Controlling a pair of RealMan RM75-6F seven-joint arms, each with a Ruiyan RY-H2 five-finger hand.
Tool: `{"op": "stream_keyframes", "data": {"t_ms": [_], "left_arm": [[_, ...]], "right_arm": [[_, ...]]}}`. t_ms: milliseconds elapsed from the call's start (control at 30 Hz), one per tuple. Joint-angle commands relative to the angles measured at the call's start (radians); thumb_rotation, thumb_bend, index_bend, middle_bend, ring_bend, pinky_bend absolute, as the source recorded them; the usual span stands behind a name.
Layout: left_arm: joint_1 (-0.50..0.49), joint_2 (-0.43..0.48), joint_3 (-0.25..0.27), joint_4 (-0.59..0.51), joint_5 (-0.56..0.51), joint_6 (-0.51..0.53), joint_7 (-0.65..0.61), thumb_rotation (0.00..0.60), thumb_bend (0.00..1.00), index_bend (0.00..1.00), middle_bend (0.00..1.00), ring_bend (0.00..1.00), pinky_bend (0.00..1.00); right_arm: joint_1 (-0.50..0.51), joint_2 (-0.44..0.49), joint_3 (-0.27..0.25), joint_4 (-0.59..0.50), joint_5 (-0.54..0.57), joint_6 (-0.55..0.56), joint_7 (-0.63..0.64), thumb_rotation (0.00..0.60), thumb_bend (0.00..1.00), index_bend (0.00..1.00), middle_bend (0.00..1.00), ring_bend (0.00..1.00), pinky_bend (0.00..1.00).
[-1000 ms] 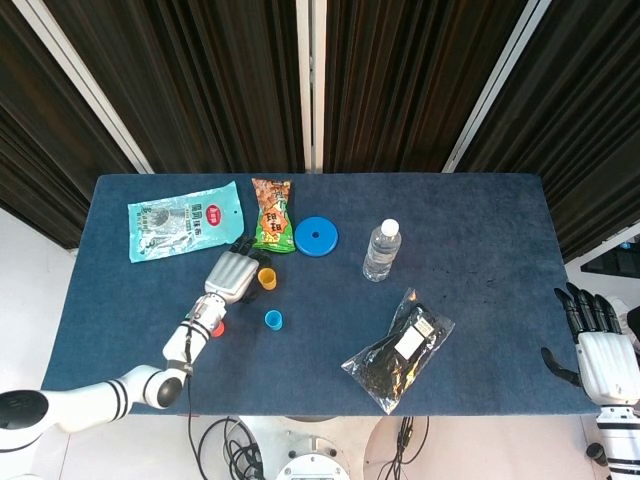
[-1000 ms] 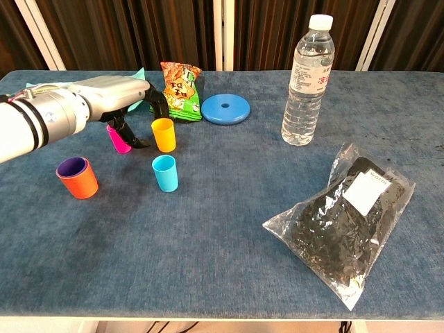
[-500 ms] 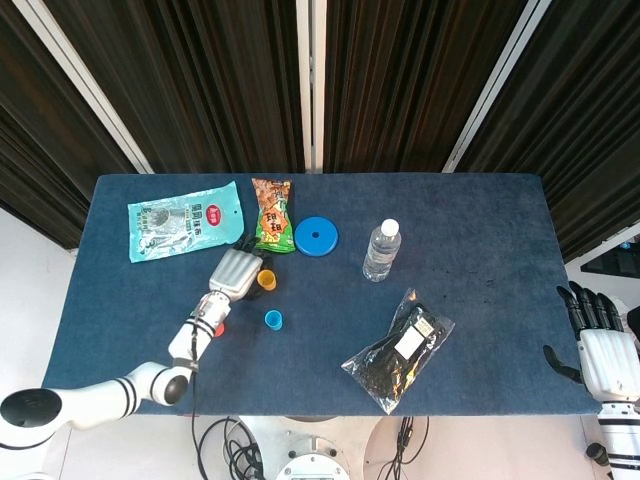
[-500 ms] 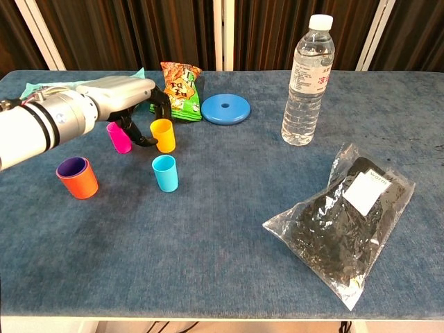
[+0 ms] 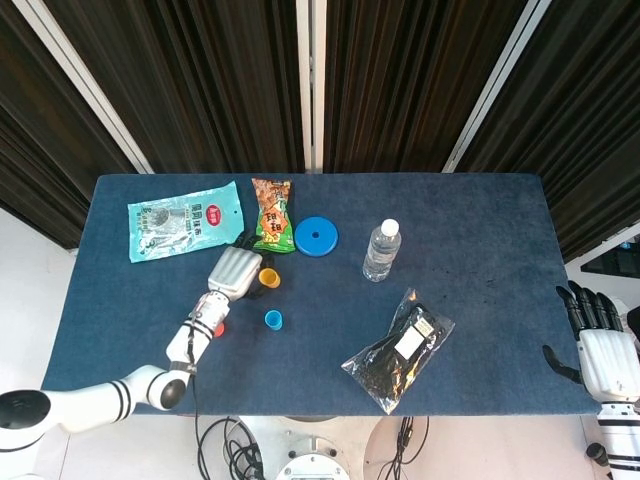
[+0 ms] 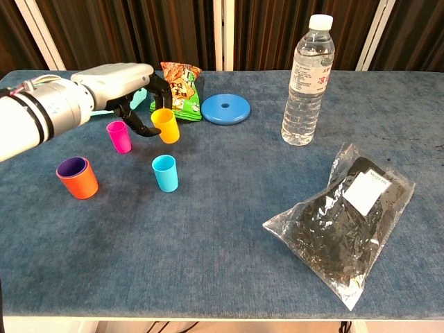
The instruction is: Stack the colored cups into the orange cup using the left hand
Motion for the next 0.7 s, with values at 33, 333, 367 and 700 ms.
{"op": "stream_keyframes", "data": {"t_ms": [33,333,367,700], "left_arm": [[0.04,0.099,-0.009,-0.179,0.004,0.081,0.043,0.6,0.28,0.52,0.47,0.11,0.05],[0.199,0.321,0.099,-0.494,0.029,0.259,0.148,0.6,0.28,0.53,0.5,0.17,0.05],[0.223,0.34,0.117,-0.513,0.039,0.281,0.143,0.6,0.28,0.54,0.5,0.17,0.06],[0.33,0.375,0.215,-0.496,0.134,0.335,0.062,0.6,0.28,0.54,0.51,0.17,0.05]], "right_arm": [[0.001,0.002,0.001,-0.003,-0.001,0.0,-0.001,0.6,0.24,0.0,0.0,0.0,0.0],[0.007,-0.001,-0.003,0.001,-0.005,-0.012,-0.001,0.6,0.24,0.0,0.0,0.0,0.0],[0.008,-0.002,-0.003,0.002,-0.006,-0.014,-0.001,0.6,0.24,0.0,0.0,0.0,0.0],[0.014,-0.004,-0.004,-0.012,-0.011,-0.015,-0.022,0.6,0.24,0.0,0.0,0.0,0.0]]}}
